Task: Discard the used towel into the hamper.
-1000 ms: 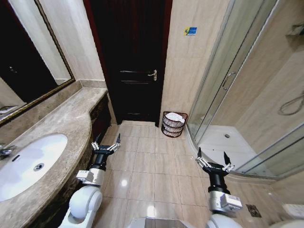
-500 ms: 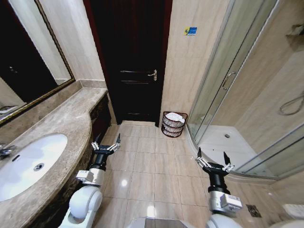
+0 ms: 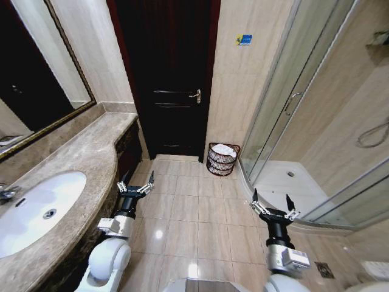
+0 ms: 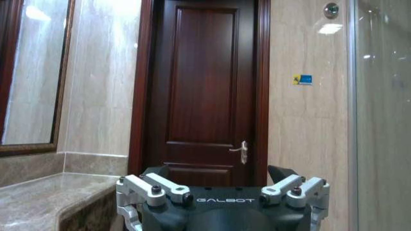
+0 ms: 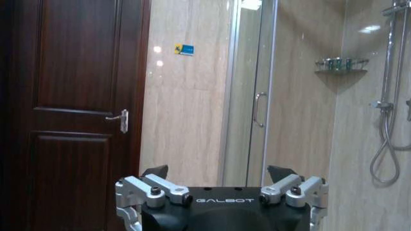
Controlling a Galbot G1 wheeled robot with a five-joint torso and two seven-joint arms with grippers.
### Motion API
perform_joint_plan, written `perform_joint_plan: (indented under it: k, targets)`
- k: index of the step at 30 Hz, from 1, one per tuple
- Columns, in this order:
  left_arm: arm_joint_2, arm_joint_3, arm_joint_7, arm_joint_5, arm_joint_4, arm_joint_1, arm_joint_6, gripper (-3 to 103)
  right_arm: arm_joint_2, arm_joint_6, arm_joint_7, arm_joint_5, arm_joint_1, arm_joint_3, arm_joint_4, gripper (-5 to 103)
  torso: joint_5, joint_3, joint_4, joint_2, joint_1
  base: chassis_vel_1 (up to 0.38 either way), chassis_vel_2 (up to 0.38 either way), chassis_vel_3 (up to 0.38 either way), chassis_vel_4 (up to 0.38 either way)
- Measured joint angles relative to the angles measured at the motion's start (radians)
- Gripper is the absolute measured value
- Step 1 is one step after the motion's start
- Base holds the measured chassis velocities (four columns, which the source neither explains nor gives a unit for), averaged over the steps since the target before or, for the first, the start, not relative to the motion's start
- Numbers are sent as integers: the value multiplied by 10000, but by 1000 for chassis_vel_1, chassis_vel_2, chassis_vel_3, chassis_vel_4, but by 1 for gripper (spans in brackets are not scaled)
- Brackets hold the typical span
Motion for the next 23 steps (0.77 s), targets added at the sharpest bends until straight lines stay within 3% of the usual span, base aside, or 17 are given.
perform_joint_plan:
  k: [23]
  targets:
    - [0,0,0,0,0,0,-1,100,0,1,0,0,0,0,0,100,0,0,0,0,0,0,0,0,0]
